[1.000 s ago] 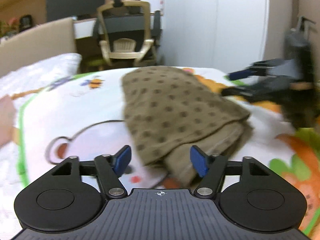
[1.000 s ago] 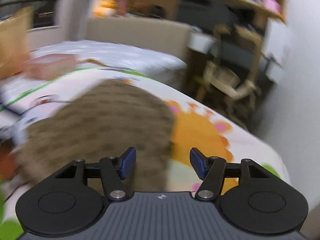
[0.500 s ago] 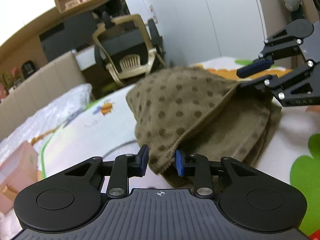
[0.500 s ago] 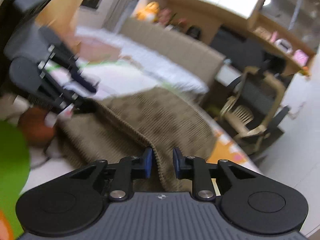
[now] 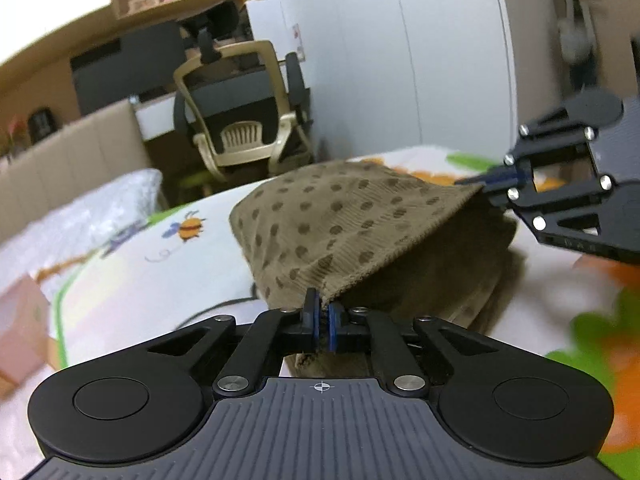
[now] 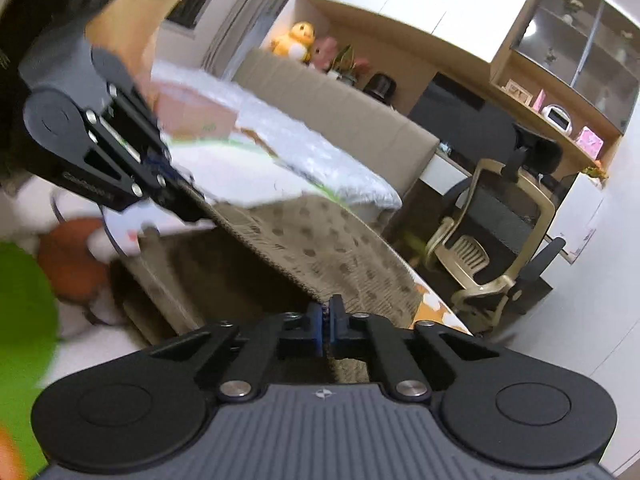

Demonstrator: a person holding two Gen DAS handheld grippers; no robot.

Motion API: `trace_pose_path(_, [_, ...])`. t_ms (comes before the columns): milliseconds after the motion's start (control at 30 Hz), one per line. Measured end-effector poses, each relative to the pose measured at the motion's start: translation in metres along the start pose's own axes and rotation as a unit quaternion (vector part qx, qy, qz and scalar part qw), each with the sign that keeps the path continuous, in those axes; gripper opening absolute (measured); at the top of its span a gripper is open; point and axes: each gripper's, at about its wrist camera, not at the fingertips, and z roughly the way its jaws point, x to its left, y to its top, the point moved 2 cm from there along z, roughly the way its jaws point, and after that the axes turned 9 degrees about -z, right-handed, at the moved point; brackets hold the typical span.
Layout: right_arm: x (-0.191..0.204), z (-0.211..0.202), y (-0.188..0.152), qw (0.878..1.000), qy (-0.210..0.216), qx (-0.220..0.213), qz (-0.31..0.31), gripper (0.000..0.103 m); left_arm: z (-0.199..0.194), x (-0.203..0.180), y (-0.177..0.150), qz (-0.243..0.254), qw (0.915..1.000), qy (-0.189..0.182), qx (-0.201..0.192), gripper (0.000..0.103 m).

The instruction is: Fold clothes

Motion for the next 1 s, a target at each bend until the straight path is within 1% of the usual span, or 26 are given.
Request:
trace_pose_path(67, [0.001,-0.013,-0.002,1.0,0.015,0.004,0.008,0.003,-0.007,-0.004,-0.006,-0.001,1.0,-0.009,0.003,0.005])
trace_pose_path(100, [0.005,-0.015,-0.006,1.0,0.024,0.012,0.013,0.003,-0.007,-0.007,-0.012,0.003,0.9999,-0.01,0.009,0.005])
trace_pose_path(200, [0.021,-0.009,-0.03,0.997,0.053,0.054,0.029,0.002,0.0,-0.015,-0.034,0.008,0.9991,-0.013,0.039,0.005])
trace_pose_path(267, [0.028,-0.005,-0.044,0.994,0.065,0.075,0.038,0.002,0.0,-0.022,-0.041,0.019,0.9981,-0.03,0.05,0.005])
trace_pose_path(367, [0.019,-0.01,-0.048,0.993,0.074,0.076,0.047,0.002,-0.012,-0.033,-0.037,0.045,0.9961,-0.058,0.049,0.008])
trace_pose_path(400, [0.015,-0.012,-0.049,0.993,0.078,0.075,0.051,0.002,-0.017,-0.034,-0.034,0.046,0.9956,-0.067,0.047,0.011])
trace_pose_path(467, [0.004,-0.017,-0.053,0.992,0.081,0.076,0.058,0.002,-0.026,-0.028,-0.024,0.024,0.9946,-0.088,0.048,0.038])
trace_pose_path(500, [-0.004,-0.02,-0.056,0.992,0.081,0.077,0.065,0.003,-0.029,-0.024,-0.018,0.007,0.9942,-0.097,0.047,0.042])
trace_pose_path(600, [-0.029,-0.023,-0.064,0.988,0.07,0.082,0.106,0.016,-0.023,-0.01,0.003,-0.043,0.9921,-0.111,0.039,0.048])
trace_pose_path(633, [-0.037,-0.024,-0.068,0.987,0.066,0.082,0.124,0.026,-0.019,-0.006,0.011,-0.061,0.9911,-0.114,0.034,0.052])
trace_pose_path(667, [-0.047,-0.023,-0.069,0.984,0.063,0.079,0.147,0.035,-0.013,-0.002,0.02,-0.081,0.9896,-0.115,0.028,0.053])
trace_pose_path(733, [-0.068,-0.017,-0.068,0.976,0.067,0.067,0.198,0.044,0.01,0.004,0.041,-0.13,0.9846,-0.116,0.013,0.054])
trace_pose_path(800, [-0.086,-0.007,-0.064,0.963,0.079,0.051,0.253,0.05,0.036,0.009,0.056,-0.163,0.9808,-0.107,-0.002,0.053])
trace_pose_path(833, [-0.093,-0.001,-0.061,0.956,0.087,0.043,0.278,0.056,0.05,0.01,0.062,-0.178,0.9787,-0.102,-0.005,0.051])
trace_pose_path(867, [-0.099,0.006,-0.057,0.95,0.094,0.035,0.297,0.063,0.064,0.01,0.064,-0.189,0.9768,-0.1,0.002,0.05])
trace_pose_path(900, [-0.105,0.014,-0.054,0.945,0.096,0.028,0.311,0.065,0.08,0.008,0.062,-0.195,0.9751,-0.104,0.018,0.049])
trace_pose_path(967, [-0.116,0.027,-0.048,0.94,0.09,0.018,0.328,0.069,0.11,0.005,0.059,-0.206,0.9708,-0.112,0.05,0.048])
trace_pose_path(1000, [-0.122,0.033,-0.045,0.938,0.083,0.013,0.335,0.071,0.122,0.002,0.058,-0.203,0.9706,-0.115,0.061,0.048])
